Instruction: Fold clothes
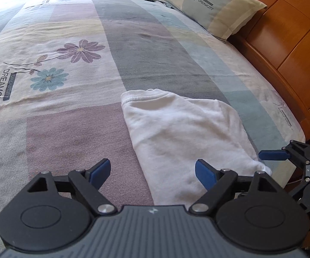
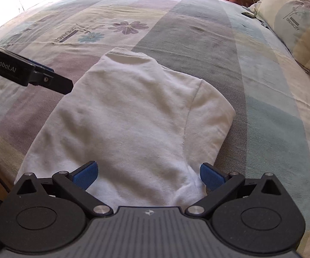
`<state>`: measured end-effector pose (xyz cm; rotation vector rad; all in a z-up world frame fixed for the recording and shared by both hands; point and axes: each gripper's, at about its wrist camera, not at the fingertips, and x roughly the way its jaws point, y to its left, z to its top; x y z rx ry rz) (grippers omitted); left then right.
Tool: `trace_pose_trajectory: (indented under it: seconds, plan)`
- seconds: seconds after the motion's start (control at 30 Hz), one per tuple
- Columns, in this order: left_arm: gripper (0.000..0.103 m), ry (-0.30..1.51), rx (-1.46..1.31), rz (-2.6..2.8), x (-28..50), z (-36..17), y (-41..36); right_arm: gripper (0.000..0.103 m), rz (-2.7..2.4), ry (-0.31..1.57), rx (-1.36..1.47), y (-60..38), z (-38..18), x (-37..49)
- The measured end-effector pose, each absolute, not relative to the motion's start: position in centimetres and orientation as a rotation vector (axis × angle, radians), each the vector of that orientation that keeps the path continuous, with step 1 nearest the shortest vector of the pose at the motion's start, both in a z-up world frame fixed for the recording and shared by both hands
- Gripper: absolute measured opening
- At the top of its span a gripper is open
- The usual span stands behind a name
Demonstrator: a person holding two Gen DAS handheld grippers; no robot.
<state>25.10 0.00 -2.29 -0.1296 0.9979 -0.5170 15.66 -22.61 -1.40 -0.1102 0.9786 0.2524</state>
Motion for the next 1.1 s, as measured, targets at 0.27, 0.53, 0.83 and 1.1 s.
trace_pose_trajectory:
  seconds: [0.27,0.53,0.83,1.1]
  plan:
    - [0.086,1.061,-0.214,-0.544,26.0,-3.0,-0.7,0.103,0.306,1.006,-0.021,-24.1,-2.9,15.1]
    - [0.086,1.158,-0.446,-0.527,27.2,-5.4,1.0,0.103,0.24,0.986,0.5,-32.0,-3.2,16.4]
    - [0.095,1.2,-0.622,-0.614,27.6,-7.4,1.6,0.103,0.31,0.973,0.817,-35.7,-6.6,17.9]
    - [0.096,1.2,-0.666,-0.659,29.7,-8.2,1.1,0.103,0.386,0.96,0.888,-35.2,-7.8,22.9]
